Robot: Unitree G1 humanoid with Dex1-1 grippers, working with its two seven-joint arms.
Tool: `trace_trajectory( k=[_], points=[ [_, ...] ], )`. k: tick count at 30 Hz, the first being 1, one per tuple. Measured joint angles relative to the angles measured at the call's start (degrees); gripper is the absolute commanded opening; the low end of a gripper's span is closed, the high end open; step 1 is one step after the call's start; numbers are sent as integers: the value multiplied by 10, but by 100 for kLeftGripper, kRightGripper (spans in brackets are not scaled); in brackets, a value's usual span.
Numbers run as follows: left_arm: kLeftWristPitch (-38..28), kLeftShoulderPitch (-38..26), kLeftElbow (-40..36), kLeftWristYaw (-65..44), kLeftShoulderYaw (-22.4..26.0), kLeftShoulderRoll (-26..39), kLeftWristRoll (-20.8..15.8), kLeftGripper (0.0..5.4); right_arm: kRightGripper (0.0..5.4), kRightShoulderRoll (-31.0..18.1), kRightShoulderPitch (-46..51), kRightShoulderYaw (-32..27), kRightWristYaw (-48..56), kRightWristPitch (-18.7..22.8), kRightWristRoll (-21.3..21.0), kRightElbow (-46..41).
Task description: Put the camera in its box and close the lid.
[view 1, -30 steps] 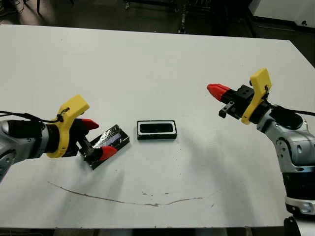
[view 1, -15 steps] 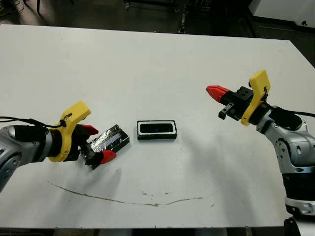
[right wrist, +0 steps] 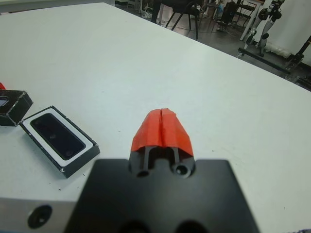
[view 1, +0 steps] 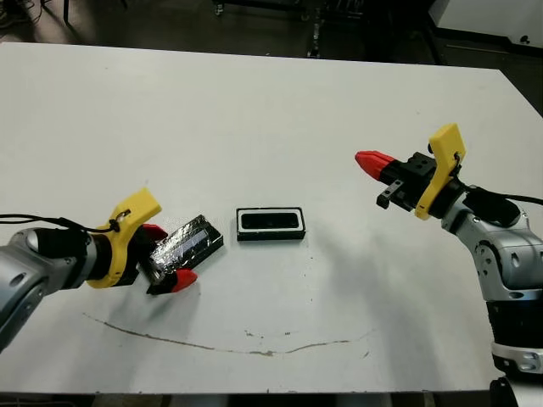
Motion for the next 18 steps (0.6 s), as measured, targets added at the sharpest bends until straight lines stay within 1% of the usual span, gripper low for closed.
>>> trace_trajectory(
  k=[2, 5, 11, 14, 18],
  points=[
    [-6, 1, 2, -1, -3, 0, 7, 539, 0, 0, 0, 1, 0, 0, 0, 0],
    [-8, 4, 3, -1, 0, -2, 7, 539, 0, 0, 0, 1, 0, 0, 0, 0],
    [67, 0, -6, 39, 32, -32, -14, 539, 0, 0, 1, 2, 0, 0, 0, -1],
    [96, 1, -14, 61, 49, -50, -22, 516, 0, 0, 1, 3, 0, -1, 0, -1],
    [108, 6, -21, 78, 60, -58, -28, 461, 0, 0, 2, 3, 0, -1, -1, -1]
  ],
)
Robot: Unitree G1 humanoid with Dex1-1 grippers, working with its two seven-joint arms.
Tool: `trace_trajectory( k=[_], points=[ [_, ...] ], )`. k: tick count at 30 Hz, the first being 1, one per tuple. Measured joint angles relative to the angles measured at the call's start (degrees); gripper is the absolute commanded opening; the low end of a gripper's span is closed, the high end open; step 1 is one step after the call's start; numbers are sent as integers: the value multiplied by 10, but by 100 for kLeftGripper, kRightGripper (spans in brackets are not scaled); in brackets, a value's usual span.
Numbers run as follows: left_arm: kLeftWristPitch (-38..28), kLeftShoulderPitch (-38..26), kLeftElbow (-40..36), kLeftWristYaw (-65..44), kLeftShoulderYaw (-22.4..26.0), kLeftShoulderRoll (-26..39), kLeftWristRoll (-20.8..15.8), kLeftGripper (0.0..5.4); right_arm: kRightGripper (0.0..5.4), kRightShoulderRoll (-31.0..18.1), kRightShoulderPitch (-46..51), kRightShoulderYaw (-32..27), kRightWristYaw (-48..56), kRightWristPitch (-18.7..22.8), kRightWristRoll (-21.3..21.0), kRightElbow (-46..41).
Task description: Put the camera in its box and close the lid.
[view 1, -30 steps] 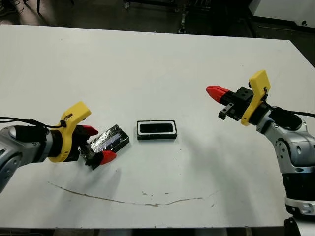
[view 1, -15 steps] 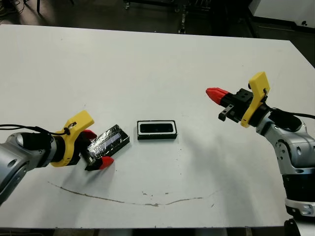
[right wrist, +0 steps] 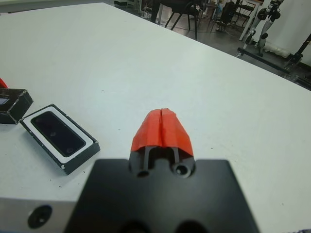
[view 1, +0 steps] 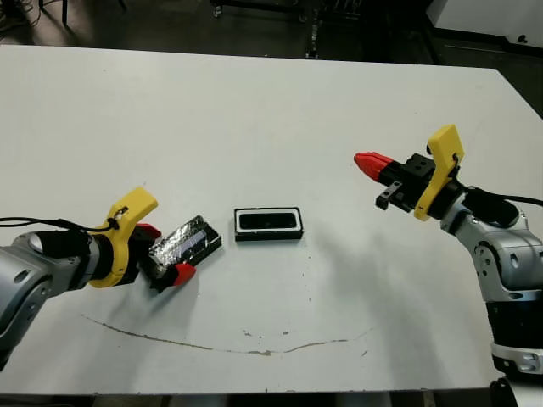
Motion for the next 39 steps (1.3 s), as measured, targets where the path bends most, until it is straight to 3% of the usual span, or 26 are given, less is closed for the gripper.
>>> trace_trajectory(
  k=[11, 26, 32, 39],
  points=[
    [17, -8, 16, -21, 11, 5, -29, 316, 0, 0, 0, 2, 0, -1, -2, 0],
    [-43, -11, 46, -74, -7, 28, -28, 316, 0, 0, 0, 2, -2, 0, -2, 0],
    [-113, -44, 91, -90, 12, 22, -22, 316, 0, 1, 1, 2, -2, 0, -1, 0],
    [-248, -117, 163, -129, -3, 23, 37, 316, 0, 4, 3, 3, -2, -3, -2, 6]
  ],
)
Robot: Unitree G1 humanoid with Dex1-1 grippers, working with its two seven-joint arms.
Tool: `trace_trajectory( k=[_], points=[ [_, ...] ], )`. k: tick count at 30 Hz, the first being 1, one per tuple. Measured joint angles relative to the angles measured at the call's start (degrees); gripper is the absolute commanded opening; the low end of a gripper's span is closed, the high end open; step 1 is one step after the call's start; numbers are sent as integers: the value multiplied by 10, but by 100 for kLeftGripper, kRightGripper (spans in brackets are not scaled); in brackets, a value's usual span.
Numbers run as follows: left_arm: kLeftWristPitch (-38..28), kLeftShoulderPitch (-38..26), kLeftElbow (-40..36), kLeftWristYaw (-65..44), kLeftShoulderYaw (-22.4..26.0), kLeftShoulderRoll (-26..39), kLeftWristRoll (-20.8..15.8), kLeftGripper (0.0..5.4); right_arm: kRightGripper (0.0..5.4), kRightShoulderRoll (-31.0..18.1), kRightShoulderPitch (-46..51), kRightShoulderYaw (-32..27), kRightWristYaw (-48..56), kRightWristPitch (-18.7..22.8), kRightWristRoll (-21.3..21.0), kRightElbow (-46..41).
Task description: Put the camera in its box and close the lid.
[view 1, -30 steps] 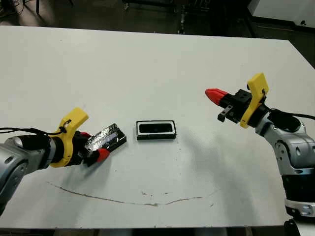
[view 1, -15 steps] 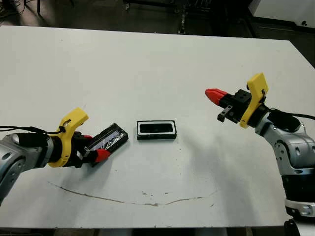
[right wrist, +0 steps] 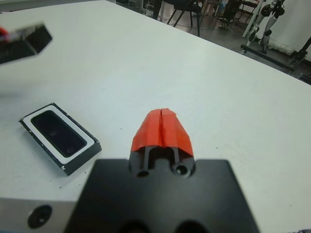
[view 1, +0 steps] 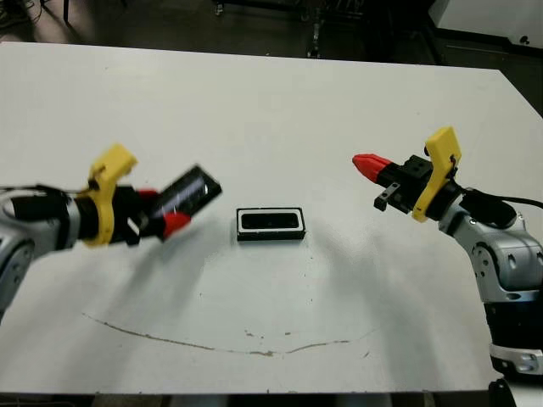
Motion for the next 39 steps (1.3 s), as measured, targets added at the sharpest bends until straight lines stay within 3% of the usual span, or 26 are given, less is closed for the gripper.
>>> trace_trajectory(
  k=[4, 13, 21, 27, 39],
  points=[
    [-82, -34, 53, -39, -32, 0, 49, 316, 0, 0, 1, 0, 0, -3, 0, 2],
    [-194, -105, 183, -134, -112, -36, 128, 316, 0, 1, 2, 0, 0, -7, 1, 6],
    [-283, -134, 281, -191, -144, -76, 178, 316, 0, 1, 2, 0, 0, -6, 2, 7],
    [-332, -155, 369, -242, -146, -113, 184, 316, 0, 1, 2, 0, 0, -5, 3, 6],
    [-313, -231, 540, -382, -127, -157, 167, 316, 0, 1, 4, 1, -5, 0, 3, 4]
  ],
)
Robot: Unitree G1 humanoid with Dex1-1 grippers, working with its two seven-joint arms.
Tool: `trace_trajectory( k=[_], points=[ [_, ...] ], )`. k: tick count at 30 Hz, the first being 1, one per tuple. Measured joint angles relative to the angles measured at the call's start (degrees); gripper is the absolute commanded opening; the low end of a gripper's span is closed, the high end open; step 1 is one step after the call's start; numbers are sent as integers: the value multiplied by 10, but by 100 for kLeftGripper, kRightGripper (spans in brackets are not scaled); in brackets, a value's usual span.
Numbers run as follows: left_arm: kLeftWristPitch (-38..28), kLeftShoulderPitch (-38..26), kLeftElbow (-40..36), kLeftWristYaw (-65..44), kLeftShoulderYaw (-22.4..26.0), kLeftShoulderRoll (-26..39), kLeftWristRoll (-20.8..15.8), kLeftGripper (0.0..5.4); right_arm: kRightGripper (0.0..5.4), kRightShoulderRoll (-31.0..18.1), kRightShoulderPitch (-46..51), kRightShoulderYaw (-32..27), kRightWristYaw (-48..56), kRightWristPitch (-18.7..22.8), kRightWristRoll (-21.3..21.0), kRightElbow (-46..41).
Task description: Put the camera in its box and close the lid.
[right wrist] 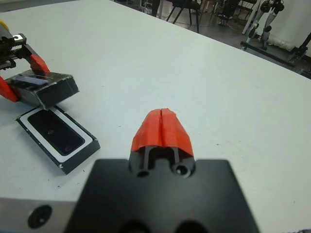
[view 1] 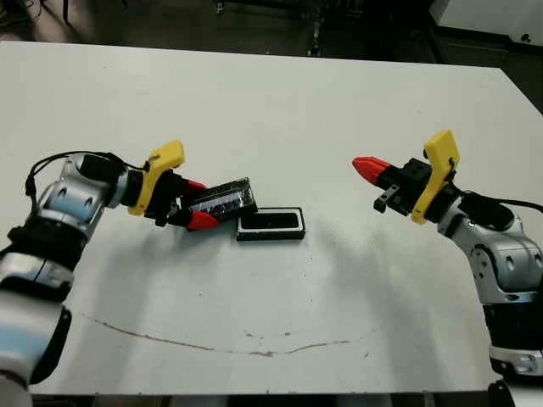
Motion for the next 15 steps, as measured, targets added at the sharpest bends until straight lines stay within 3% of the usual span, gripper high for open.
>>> trace_trajectory(
  k=[8, 15],
  points=[
    [-13, -45, 81, -76, 8, -25, 1, 316, 0, 0, 1, 1, -1, -4, -1, 0],
    [-3, -62, 92, -82, -11, -42, -5, 316, 0, 0, 2, 1, -4, 2, -1, -7]
  ],
)
